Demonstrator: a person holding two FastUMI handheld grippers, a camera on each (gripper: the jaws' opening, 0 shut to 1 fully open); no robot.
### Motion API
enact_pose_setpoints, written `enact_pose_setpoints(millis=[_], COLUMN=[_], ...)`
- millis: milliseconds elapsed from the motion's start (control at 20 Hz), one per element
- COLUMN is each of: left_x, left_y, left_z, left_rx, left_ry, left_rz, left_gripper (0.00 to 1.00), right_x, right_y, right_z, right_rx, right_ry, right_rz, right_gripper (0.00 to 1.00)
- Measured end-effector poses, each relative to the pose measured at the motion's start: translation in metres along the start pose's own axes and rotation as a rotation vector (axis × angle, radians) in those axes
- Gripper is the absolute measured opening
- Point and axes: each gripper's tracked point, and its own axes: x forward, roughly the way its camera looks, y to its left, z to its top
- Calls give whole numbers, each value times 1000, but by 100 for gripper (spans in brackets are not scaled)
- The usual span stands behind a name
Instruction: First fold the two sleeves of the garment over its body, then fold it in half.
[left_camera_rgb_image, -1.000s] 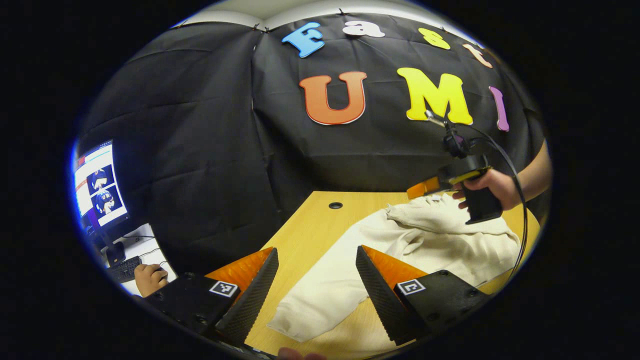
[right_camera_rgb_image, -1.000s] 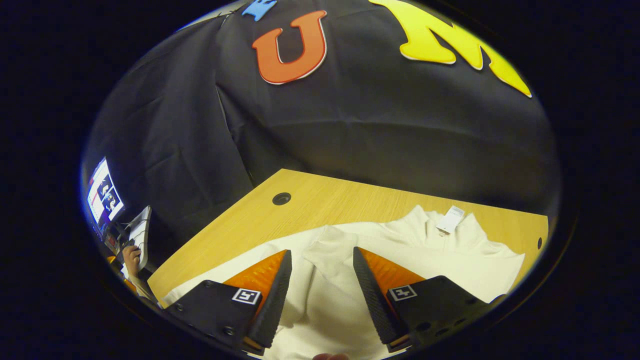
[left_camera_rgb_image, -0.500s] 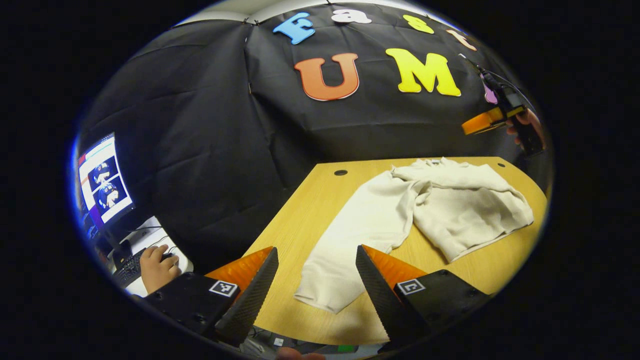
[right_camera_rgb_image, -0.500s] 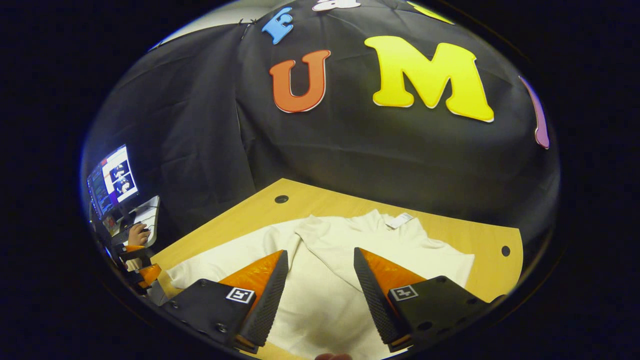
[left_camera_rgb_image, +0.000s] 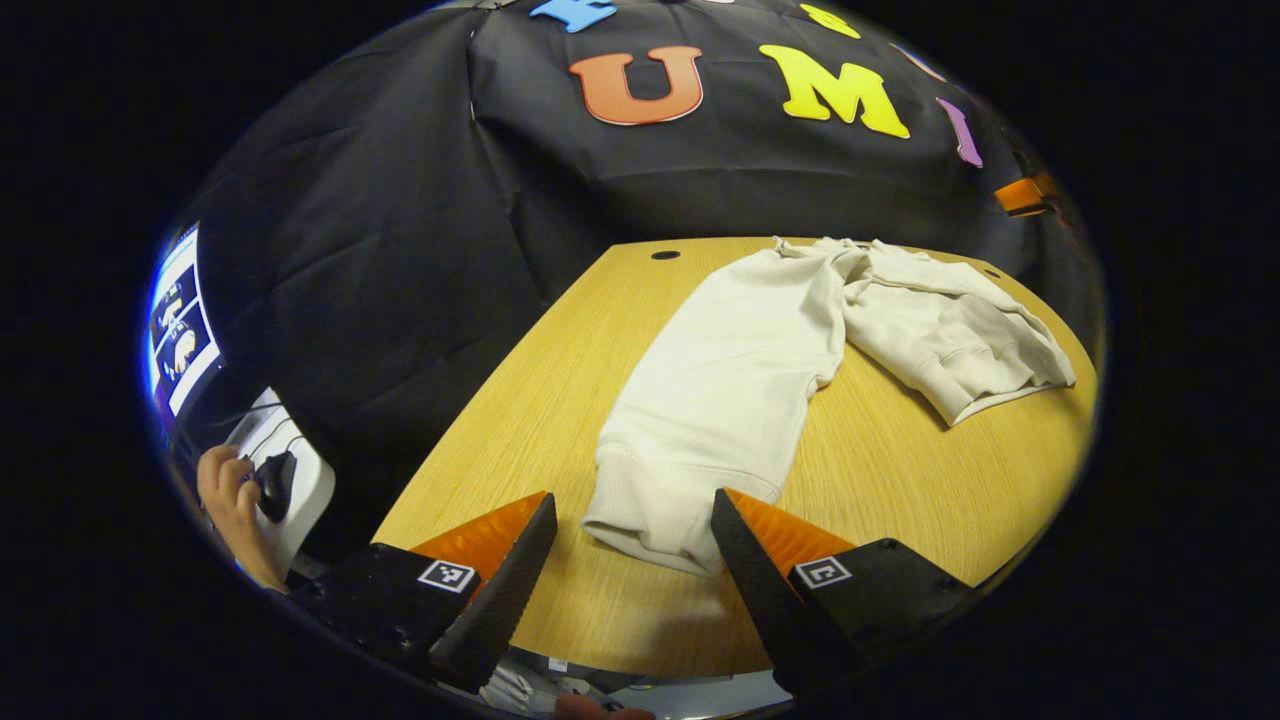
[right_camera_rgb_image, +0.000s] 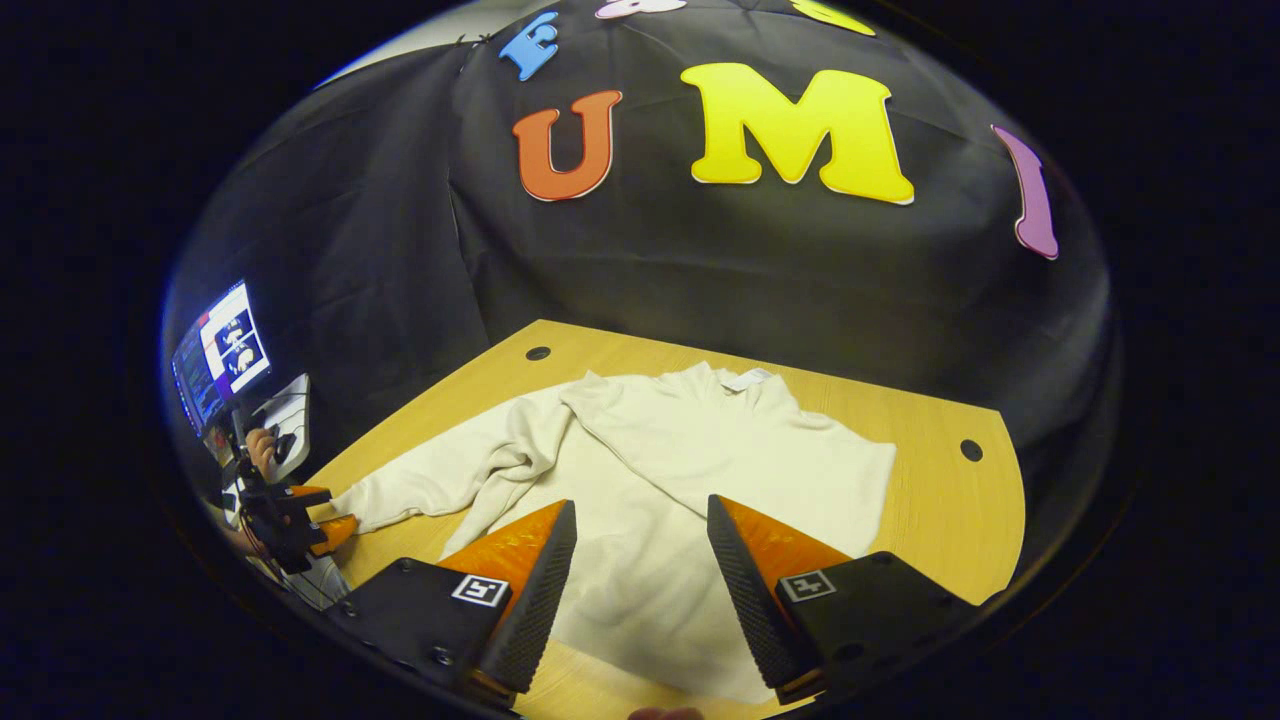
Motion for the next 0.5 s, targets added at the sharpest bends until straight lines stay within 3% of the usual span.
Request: enact_pose_setpoints(millis=[150,200,400,450,500], left_x=[5,4,6,8,9], left_y=[-11,-12,-21,-23,-25], left_z=[-8,-6,-4,-3,-2], left_rx=[-129,-165,-140,-144,-149], left_ry=[34,30,57,56,60], left_rz=[-50,-49,-83,-92,-97], left_gripper=[99,93,72,55,46], right_x=[-5,-7,-18,-21,-24], right_y=[6,7,15,13,12], right_z=[-5,-4,0,-2,-3], right_rx=[18,16,5,-3,-9], right_ry=[15,12,-2,-4,-7], right_rz=[27,30,39,35,34], right_gripper=[80,83,83,83,83])
